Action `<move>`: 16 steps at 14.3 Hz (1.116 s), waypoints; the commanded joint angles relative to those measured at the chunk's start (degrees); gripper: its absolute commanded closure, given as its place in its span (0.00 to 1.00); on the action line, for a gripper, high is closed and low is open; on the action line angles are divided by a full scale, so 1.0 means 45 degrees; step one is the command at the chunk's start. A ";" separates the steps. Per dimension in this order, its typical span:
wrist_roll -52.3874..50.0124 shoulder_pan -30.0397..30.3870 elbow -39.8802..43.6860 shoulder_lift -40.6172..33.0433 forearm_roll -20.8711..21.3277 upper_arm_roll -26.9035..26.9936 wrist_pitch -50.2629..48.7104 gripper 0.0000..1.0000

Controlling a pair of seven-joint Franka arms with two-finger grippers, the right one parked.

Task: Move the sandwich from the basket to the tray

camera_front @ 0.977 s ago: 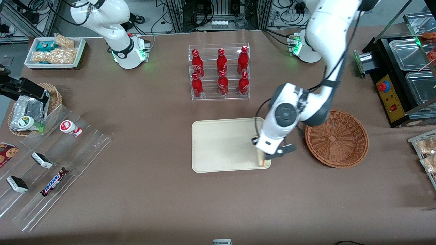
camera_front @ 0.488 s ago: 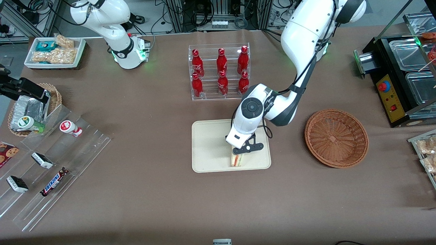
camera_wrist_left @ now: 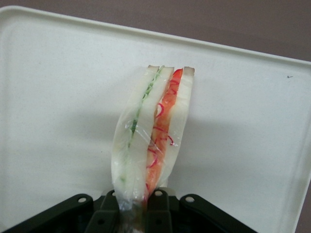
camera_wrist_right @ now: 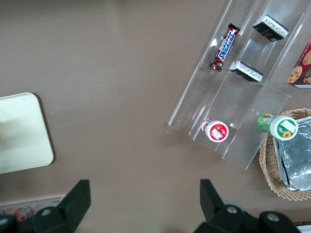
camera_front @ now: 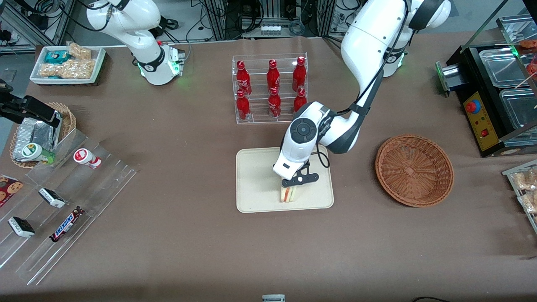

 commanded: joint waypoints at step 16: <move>0.0366 0.1951 0.0359 -0.3762 0.0062 0.0328 -0.5224 0.00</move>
